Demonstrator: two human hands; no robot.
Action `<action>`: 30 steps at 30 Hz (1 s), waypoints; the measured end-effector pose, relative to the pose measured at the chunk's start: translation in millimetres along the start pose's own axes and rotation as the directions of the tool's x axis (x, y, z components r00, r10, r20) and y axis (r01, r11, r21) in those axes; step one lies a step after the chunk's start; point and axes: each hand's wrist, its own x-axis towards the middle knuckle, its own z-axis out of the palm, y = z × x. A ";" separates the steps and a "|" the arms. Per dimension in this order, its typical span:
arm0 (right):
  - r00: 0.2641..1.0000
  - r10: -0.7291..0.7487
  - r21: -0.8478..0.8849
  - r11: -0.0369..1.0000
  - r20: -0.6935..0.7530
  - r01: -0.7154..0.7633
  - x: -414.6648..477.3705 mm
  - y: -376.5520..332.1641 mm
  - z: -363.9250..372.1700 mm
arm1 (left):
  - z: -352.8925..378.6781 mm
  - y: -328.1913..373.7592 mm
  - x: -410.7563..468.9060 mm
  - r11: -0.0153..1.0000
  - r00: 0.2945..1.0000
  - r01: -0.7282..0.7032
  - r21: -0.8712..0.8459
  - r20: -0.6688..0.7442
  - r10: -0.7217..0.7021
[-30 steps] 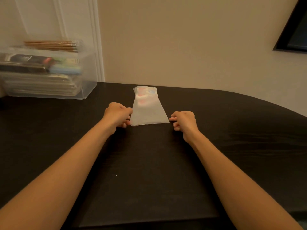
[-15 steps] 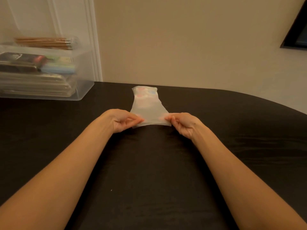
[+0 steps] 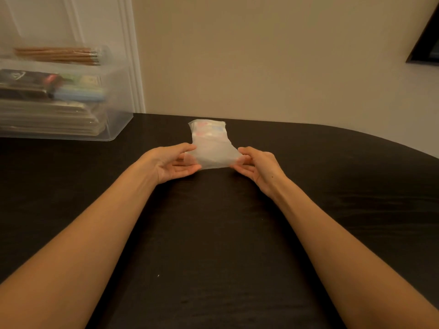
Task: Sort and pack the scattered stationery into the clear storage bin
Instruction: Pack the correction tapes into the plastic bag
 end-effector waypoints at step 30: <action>0.952 -0.296 -0.407 0.861 0.084 0.304 30.5 1.0 1.2 | -5.7 -5.9 36.1 0.762 0.852 -0.501 0.412 0.077 0.518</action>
